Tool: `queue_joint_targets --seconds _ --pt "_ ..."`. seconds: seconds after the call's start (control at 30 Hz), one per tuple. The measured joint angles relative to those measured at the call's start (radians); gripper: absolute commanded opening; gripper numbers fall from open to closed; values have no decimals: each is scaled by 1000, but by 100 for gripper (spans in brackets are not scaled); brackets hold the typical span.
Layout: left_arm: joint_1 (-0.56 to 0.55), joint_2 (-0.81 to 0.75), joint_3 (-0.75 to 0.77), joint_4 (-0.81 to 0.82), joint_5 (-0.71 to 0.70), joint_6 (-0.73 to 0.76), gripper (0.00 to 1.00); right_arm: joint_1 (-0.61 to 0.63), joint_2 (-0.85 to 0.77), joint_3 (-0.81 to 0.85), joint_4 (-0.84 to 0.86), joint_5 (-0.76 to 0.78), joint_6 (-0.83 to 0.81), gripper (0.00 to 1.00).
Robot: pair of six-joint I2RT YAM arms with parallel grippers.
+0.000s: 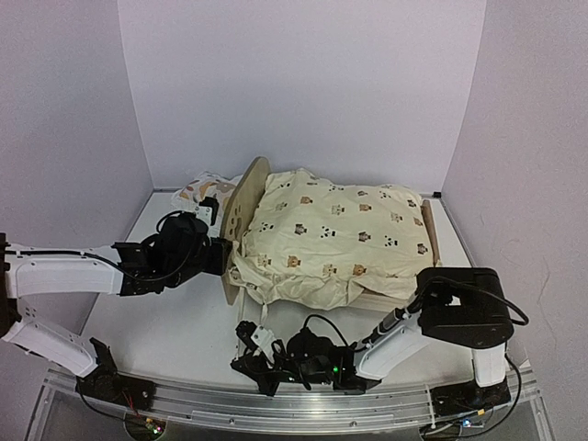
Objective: Set up the pet bed
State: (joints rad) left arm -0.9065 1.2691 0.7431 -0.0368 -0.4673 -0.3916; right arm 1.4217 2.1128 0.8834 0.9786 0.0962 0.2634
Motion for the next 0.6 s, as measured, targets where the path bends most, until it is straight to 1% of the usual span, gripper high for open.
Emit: queue_joint_targets --seconds 0.13,0.17,0.23,0.27,0.33,0.47,0.6 --pt "3 -72 -48 -64 36 -47 76 10 37 13 -1 -3 0 0" --pt "3 -97 -55 -83 46 -63 79 12 45 16 -2 -4 0 0" --pt "4 -149 -69 -122 64 -88 81 15 57 20 -4 -4 1 0" --pt "4 -172 -75 -138 73 -96 80 15 61 21 -4 -3 1 0" --pt "3 -222 -90 -172 94 -130 75 16 67 24 -5 -3 1 0" --pt "-2 -304 -134 -231 135 -202 60 16 88 43 -3 -3 3 0" --pt "-24 -354 -201 -251 217 -254 55 16 114 65 0 -3 7 0"
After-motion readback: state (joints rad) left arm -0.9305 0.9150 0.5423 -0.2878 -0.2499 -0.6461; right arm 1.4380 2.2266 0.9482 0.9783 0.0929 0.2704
